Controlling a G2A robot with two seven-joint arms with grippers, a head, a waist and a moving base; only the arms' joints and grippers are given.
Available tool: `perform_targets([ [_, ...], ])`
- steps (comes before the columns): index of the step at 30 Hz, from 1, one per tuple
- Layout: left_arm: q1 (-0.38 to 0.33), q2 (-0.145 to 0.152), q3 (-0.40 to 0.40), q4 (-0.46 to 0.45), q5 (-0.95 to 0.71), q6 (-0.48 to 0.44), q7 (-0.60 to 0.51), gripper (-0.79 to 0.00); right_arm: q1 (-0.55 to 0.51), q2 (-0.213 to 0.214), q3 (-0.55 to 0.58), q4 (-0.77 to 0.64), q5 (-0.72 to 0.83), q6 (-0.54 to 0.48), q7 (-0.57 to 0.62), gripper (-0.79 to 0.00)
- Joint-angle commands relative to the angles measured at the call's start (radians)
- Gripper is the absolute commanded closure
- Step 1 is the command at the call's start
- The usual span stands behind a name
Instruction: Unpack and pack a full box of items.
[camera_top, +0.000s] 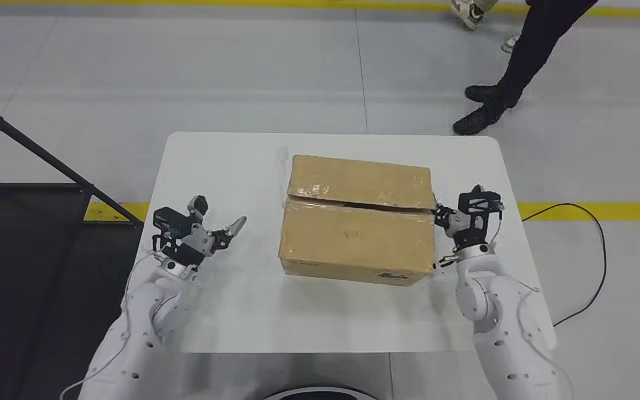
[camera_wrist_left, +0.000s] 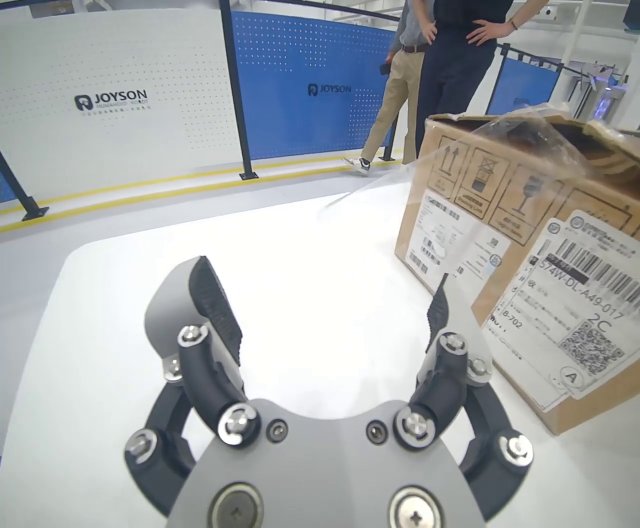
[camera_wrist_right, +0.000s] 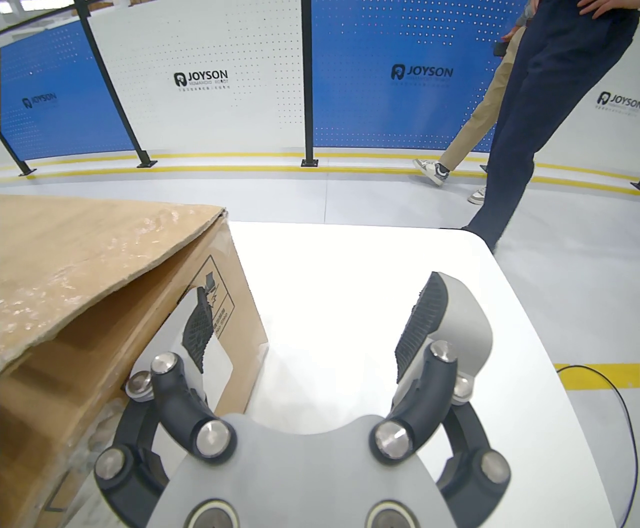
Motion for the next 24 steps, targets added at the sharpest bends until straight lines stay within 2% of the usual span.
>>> perform_targets([
  [1, 0.006, 0.0, -0.006, -0.004, -0.006, 0.014, -0.002, -0.785, 0.002, -0.001, -0.008, -0.004, -0.005, -0.006, -0.003, -0.785],
  [11, 0.022, -0.003, -0.028, -0.025, -0.026, 0.089, -0.024, -0.785, 0.006, -0.007, -0.025, -0.009, -0.015, -0.005, -0.014, -0.785],
  [15, 0.006, -0.004, -0.012, -0.034, 0.039, 0.129, -0.036, -0.785, -0.026, -0.005, 0.008, -0.04, -0.007, 0.021, -0.032, -0.785],
  [19, -0.041, -0.007, 0.03, -0.008, 0.1, 0.133, -0.05, -0.785, -0.084, 0.001, 0.067, -0.095, -0.003, 0.037, -0.053, -0.785],
  [24, -0.144, -0.019, 0.095, 0.078, 0.152, 0.149, -0.065, -0.785, -0.186, 0.01, 0.152, -0.18, 0.005, 0.028, -0.079, -0.785],
])
